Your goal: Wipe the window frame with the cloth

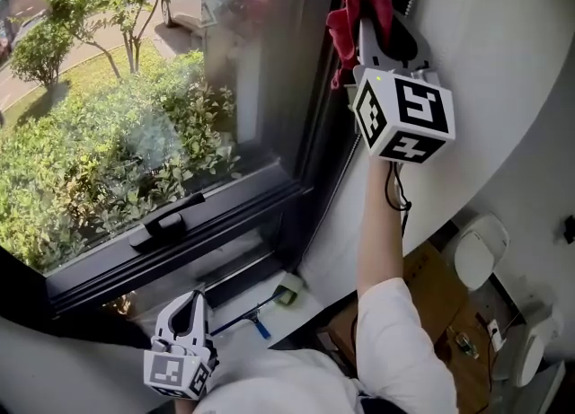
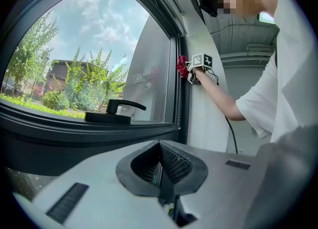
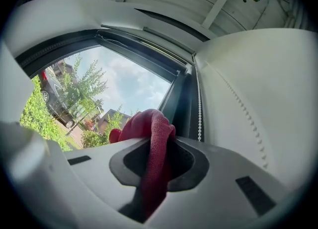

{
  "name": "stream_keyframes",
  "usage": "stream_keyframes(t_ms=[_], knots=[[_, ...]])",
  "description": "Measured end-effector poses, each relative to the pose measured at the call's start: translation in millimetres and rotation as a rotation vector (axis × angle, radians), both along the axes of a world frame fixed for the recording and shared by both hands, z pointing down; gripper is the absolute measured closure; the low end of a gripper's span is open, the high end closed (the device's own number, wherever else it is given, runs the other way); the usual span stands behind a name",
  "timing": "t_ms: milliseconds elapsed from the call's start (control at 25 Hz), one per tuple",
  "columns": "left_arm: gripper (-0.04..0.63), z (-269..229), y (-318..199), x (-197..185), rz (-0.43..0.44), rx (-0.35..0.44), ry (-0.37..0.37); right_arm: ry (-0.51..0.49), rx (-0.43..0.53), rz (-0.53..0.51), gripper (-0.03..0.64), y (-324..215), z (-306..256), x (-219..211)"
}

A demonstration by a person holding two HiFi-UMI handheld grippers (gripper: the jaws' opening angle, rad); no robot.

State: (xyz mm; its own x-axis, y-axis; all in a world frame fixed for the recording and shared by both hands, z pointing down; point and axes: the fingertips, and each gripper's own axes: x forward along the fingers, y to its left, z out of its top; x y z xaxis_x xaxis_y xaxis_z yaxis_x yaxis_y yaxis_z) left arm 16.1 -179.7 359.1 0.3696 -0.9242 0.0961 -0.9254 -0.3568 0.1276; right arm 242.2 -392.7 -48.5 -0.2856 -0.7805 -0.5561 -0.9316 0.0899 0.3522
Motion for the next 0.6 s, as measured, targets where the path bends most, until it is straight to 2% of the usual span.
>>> stream_keyframes(t_ms=[600], knots=[[0.586,4,16,-2,0.023,-0.004,0.010,0.003,-0.065,0.003,0.552,-2,19,2]])
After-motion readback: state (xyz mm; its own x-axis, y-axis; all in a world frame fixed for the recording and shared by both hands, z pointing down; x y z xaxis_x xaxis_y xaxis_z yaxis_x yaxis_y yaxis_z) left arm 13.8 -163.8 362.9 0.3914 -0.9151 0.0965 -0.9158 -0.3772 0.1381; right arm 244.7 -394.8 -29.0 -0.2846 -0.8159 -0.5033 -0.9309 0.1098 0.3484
